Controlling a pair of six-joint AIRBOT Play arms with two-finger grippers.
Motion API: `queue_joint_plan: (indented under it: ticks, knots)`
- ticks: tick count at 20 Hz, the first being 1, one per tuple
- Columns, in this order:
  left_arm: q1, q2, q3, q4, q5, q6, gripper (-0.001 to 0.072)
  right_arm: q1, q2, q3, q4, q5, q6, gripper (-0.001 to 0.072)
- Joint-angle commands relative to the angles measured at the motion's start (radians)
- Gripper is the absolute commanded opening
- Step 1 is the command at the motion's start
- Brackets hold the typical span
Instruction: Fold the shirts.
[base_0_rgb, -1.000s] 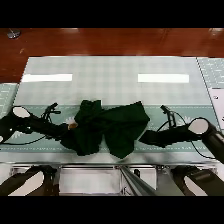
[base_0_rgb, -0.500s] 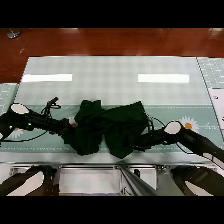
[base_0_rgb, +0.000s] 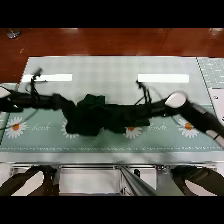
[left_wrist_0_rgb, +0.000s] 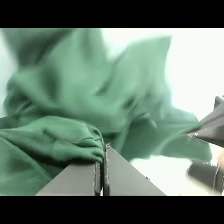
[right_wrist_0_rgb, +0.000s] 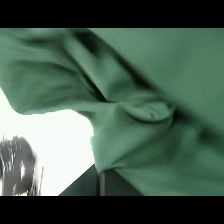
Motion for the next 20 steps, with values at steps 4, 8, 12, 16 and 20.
queue_joint_plan:
  ticks: [4, 8, 12, 16, 20]
  knots:
    - [0.148, 0.137, 0.590, -0.090, 0.128, -0.087, 0.0018, -0.175, 0.047, 0.786, -0.370, 0.296, 0.135, 0.0034]
    - [0.294, 0.240, 0.841, -0.026, 0.127, -0.124, 0.0018, -0.175, 0.152, 1.058, -0.452, 0.388, 0.140, 0.0034]
    - [0.286, 0.364, 0.978, 0.343, 0.128, -0.224, 0.0018, -0.175, 0.328, 1.071, -0.539, 0.460, 0.136, 0.0035]
    - [0.051, 0.472, 0.997, 0.727, 0.103, -0.270, 0.0018, -0.175, 0.424, 1.071, -0.591, 0.596, 0.158, 0.0035]
    - [-0.177, 0.497, 0.978, 0.897, -0.021, -0.311, 0.0018, -0.175, 0.433, 1.040, -0.590, 0.708, 0.175, 0.0035]
